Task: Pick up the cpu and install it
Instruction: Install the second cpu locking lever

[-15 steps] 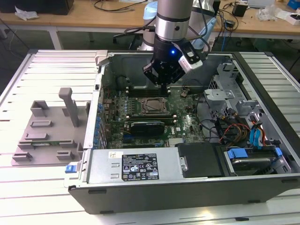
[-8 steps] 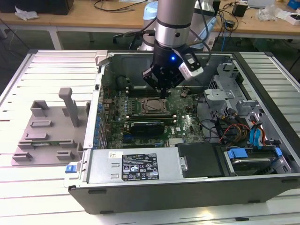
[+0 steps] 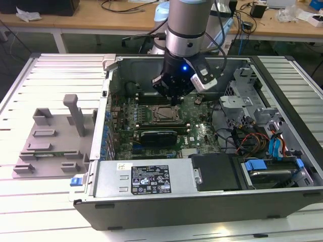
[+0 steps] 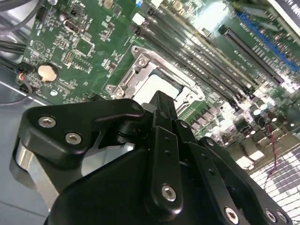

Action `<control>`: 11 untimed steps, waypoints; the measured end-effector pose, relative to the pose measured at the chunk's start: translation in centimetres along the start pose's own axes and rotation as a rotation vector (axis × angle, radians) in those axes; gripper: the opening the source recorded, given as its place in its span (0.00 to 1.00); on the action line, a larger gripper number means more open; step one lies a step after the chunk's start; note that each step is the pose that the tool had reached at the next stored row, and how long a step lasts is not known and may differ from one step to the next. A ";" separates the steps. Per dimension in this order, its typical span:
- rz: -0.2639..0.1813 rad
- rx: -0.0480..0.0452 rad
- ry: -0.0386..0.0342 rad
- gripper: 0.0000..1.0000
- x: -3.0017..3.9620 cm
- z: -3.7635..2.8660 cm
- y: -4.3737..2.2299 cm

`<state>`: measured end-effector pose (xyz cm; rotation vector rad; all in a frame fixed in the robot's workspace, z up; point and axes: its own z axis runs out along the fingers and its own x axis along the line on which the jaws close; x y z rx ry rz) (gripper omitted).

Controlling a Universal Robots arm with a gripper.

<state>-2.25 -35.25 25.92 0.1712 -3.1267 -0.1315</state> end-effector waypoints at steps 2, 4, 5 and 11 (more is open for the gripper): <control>0.000 -0.0302 -0.0032 0.11 0.66 0.21 -1.64; -0.001 -0.0469 -0.0050 0.11 1.26 0.42 -2.40; -0.001 -0.0485 -0.0053 0.11 1.46 0.50 -2.48; -0.001 -0.0496 -0.0054 0.11 4.78 3.01 -2.62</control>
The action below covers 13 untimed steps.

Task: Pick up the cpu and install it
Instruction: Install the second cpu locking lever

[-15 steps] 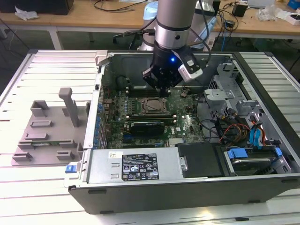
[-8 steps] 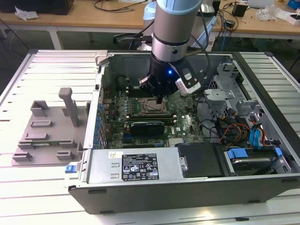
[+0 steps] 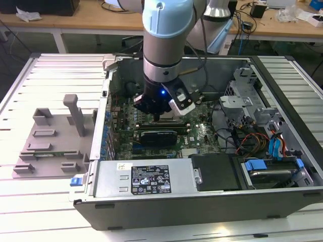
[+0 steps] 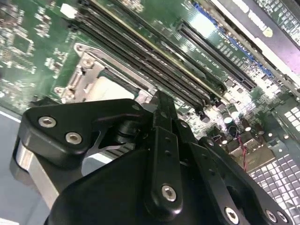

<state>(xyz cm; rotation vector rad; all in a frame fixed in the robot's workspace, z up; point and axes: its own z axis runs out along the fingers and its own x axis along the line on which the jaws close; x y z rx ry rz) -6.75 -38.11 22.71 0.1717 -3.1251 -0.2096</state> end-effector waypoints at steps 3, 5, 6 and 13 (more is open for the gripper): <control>0.000 0.0000 0.0000 0.11 0.68 1.01 -0.07; 0.000 -0.0001 0.0000 0.11 0.89 1.45 -0.10; 0.000 -0.0012 0.0000 0.11 0.92 1.57 -0.11; 0.000 -0.0177 -0.0020 0.11 0.94 2.12 -0.01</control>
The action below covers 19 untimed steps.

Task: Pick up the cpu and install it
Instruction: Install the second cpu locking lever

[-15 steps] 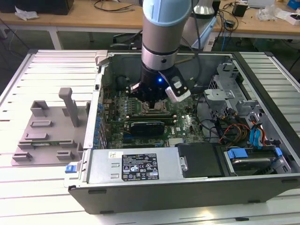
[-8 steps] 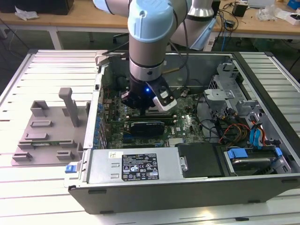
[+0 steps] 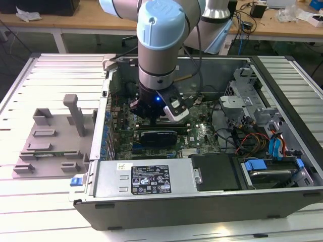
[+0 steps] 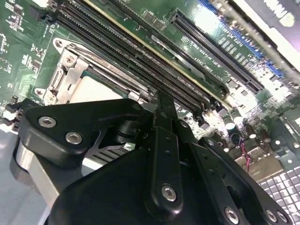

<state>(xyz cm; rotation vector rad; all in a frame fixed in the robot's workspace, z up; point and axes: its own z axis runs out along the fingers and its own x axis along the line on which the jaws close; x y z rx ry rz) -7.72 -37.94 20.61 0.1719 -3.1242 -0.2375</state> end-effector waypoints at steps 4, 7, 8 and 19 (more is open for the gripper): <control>0.000 -0.0096 -0.0021 0.11 0.04 0.63 0.25; -0.001 -0.0108 -0.0065 0.11 0.15 0.57 0.38; -0.001 -0.0100 -0.0093 0.11 0.17 0.51 0.40; 0.000 0.0401 0.0025 0.11 -2.86 -0.23 2.17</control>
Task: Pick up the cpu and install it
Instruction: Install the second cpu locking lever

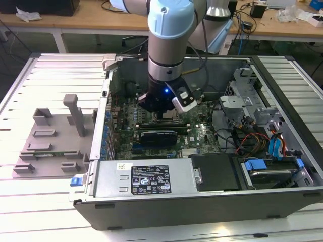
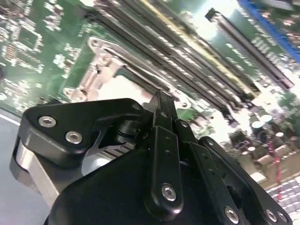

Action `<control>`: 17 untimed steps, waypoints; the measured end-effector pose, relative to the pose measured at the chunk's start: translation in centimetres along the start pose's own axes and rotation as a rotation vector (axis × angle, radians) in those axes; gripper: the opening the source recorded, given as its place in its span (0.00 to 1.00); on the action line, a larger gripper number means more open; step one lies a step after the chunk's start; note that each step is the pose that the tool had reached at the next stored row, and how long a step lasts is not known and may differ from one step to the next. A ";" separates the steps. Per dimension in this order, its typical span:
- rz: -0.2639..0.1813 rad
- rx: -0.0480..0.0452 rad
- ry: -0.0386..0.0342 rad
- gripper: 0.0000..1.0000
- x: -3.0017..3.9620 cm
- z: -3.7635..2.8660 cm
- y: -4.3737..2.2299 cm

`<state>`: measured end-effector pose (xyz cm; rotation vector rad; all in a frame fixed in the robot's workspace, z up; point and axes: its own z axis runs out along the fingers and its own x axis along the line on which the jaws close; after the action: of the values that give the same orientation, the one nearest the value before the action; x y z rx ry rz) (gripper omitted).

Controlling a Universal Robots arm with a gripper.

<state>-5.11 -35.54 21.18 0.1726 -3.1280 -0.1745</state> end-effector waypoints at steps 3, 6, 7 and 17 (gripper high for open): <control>0.000 0.0180 0.0056 0.11 -0.91 0.13 0.48; 0.001 0.0500 0.0118 0.11 -1.71 0.28 0.93; 0.001 0.0617 0.0139 0.11 -1.94 0.34 1.09; 0.003 0.1818 0.0283 0.11 -2.79 -0.24 3.76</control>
<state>-2.74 -31.54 21.85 0.1691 -3.1127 0.1119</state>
